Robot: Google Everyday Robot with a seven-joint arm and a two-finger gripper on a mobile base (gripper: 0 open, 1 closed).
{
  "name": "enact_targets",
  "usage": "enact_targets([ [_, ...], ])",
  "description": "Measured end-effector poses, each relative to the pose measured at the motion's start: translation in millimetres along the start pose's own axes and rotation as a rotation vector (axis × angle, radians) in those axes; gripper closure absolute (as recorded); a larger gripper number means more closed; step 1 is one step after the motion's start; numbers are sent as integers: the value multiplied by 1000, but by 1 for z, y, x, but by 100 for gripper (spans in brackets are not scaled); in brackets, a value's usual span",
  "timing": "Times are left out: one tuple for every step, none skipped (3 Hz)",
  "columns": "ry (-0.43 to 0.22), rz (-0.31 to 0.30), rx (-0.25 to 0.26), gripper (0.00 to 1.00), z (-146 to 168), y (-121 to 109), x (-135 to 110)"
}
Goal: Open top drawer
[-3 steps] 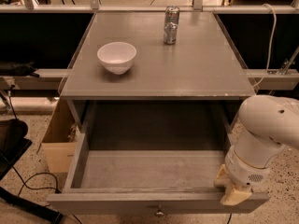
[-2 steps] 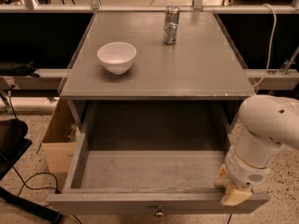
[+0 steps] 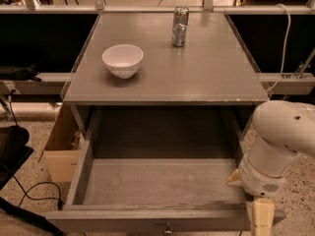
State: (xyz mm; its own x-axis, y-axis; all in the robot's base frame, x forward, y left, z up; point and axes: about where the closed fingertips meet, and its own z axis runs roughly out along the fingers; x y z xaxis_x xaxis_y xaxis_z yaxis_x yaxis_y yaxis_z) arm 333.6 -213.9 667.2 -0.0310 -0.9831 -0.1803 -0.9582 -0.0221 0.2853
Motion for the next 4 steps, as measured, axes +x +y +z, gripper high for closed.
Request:
enact_targets([
  [0,0,0,0,0,0,0],
  [-25,-36,55,0,-29,10,0],
  [-60,-83,161,0,-86,35,8],
  [-56,-147,293,0,-146,63,9],
])
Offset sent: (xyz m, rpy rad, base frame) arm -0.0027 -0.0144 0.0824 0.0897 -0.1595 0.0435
